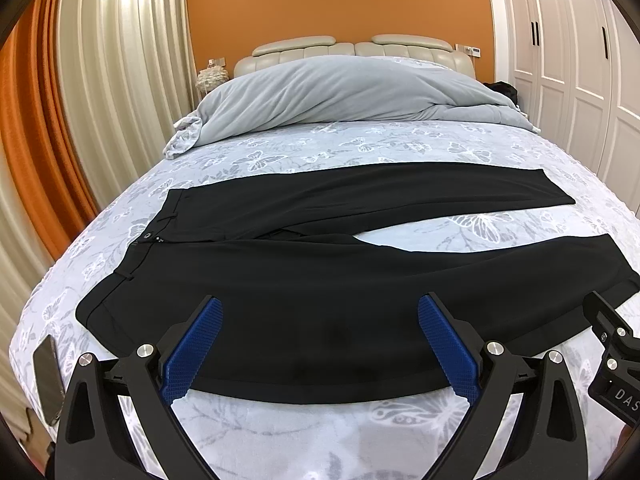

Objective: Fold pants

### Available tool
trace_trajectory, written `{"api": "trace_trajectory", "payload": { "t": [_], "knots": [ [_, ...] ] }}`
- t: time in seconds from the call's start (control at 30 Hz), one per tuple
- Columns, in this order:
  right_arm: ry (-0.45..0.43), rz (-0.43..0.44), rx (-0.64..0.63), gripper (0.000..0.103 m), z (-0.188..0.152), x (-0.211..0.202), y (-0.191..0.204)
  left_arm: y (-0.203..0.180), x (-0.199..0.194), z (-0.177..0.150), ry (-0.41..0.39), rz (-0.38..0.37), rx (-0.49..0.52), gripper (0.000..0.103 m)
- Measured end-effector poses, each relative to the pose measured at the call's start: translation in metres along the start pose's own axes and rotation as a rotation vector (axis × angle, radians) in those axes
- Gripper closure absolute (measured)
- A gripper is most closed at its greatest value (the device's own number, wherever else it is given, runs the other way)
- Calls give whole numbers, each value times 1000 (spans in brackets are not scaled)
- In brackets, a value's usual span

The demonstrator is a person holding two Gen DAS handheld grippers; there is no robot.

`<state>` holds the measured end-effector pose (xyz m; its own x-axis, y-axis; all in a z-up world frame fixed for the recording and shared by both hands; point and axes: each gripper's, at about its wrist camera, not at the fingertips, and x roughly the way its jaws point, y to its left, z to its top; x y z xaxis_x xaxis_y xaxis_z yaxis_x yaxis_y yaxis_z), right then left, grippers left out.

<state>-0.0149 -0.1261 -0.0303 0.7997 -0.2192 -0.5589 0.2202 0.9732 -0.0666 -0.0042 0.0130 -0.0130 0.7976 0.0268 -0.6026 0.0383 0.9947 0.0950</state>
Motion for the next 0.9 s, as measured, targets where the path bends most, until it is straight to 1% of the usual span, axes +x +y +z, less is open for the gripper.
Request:
{"api": "trace_trajectory", "payload": {
  "t": [0.67, 0.73, 0.8, 0.83, 0.9],
  "knots": [
    [3, 2, 1, 5, 1, 0, -1, 1, 1, 0, 10, 1, 1, 6],
    [6, 12, -1, 5, 2, 1, -2, 8, 4, 5, 38, -29, -10, 6],
    [6, 18, 14, 5, 13, 4, -17, 26, 11, 19, 82, -106, -44, 6],
    [12, 20, 27, 5, 20, 8, -27, 38, 16, 28, 101, -135, -64, 5],
    [35, 41, 75, 5, 41, 24, -59, 77, 35, 51, 131, -168, -150, 5]
  ]
}}
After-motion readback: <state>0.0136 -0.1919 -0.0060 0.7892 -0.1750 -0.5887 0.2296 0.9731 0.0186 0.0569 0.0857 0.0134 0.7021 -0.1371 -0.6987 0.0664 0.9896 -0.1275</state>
